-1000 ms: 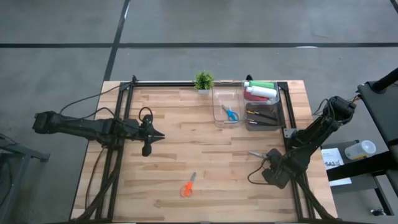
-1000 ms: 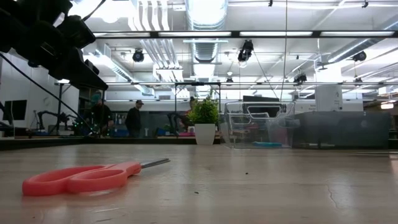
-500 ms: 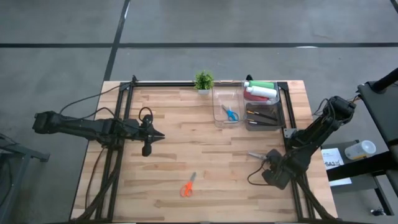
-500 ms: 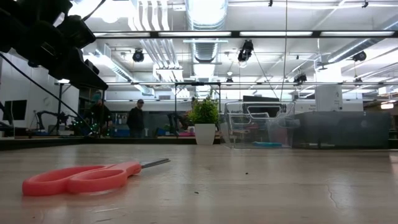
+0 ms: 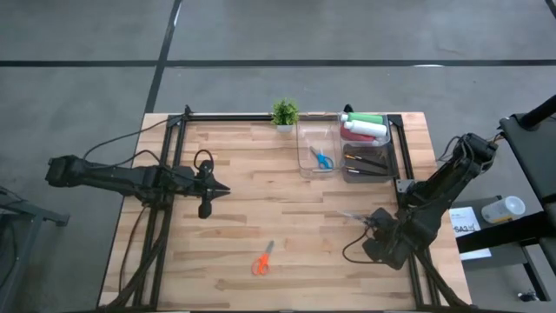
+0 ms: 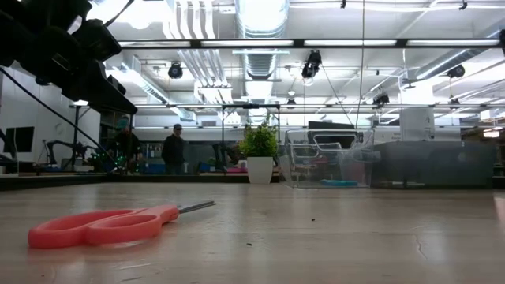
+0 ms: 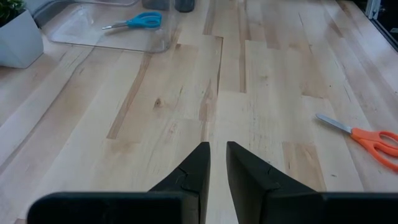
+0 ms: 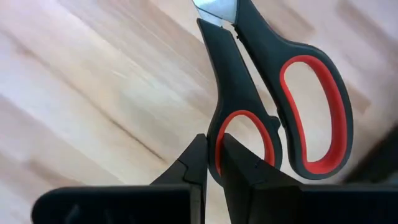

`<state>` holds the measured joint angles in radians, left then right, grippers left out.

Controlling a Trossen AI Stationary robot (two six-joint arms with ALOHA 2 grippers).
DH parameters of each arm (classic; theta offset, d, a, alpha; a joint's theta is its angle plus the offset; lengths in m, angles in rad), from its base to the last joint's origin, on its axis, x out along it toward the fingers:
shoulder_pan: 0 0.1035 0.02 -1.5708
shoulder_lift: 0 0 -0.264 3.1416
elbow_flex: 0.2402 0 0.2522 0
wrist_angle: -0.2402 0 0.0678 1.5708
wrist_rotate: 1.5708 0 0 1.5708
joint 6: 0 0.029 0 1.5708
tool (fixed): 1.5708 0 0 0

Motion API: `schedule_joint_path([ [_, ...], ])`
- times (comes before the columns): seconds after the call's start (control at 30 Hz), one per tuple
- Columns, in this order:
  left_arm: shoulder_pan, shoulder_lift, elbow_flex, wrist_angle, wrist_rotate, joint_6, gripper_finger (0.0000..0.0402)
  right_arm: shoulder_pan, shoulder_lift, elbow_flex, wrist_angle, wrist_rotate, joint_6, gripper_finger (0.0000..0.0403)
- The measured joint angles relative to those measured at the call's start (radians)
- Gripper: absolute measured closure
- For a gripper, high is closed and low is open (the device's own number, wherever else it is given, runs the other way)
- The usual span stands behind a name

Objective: Pick & Place Paint Supplies
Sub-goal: Put the black scissors into the left transparent bin

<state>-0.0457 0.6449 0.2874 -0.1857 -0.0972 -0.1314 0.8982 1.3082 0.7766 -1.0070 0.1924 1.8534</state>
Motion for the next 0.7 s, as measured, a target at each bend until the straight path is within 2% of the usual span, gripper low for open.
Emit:
schedule_joint_path([
  [0.3,0.000,0.000,0.000,0.000,0.000,0.000,0.0340,-0.078,-0.017,0.206,-0.174,0.175,-0.164,0.0381],
  [0.7,0.000,0.000,0.000,0.000,0.000,0.000,0.0340,-0.347,-0.017,0.459,-0.201,0.233,-0.636,0.0381],
])
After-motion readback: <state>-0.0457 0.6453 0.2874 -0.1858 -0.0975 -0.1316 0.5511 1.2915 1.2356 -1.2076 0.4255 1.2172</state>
